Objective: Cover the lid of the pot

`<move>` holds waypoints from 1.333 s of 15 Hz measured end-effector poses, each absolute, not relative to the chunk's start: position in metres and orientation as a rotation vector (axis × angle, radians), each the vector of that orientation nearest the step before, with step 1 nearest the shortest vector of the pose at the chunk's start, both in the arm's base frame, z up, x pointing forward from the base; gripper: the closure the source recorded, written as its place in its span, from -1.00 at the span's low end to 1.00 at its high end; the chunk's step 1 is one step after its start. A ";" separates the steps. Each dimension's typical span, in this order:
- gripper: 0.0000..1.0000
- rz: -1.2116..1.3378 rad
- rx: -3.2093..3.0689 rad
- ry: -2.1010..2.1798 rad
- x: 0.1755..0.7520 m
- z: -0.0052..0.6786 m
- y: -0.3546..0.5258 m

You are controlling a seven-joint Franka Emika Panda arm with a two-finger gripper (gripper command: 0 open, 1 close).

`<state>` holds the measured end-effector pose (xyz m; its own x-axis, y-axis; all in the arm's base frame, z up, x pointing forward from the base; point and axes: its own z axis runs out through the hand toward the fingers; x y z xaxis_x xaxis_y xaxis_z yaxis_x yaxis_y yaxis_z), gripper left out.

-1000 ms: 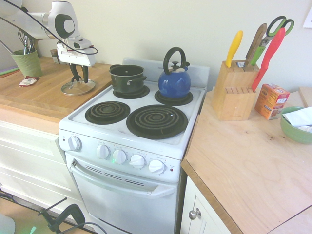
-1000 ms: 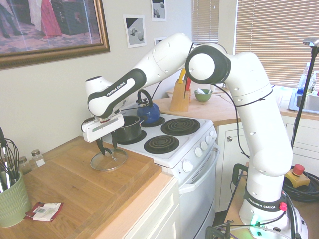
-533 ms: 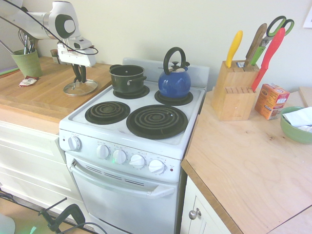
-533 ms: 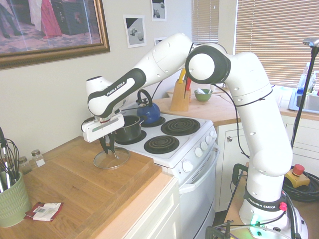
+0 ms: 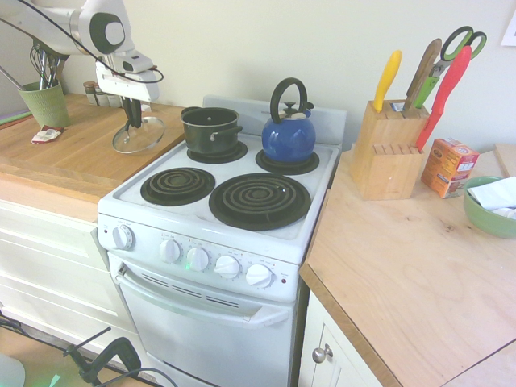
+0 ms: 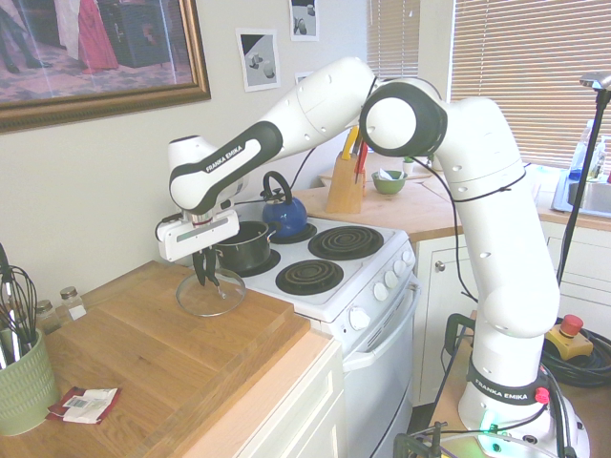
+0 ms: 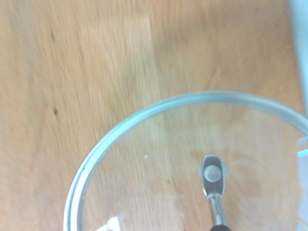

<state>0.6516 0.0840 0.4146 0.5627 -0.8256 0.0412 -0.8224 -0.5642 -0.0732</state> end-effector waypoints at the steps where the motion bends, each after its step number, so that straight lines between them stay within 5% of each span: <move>1: 1.00 -0.122 -2.728 1.452 0.652 0.427 0.080; 10: 1.00 -0.229 -2.550 1.693 0.686 0.546 -0.039; 20: 1.00 -0.152 -2.463 1.858 0.720 0.497 -0.105</move>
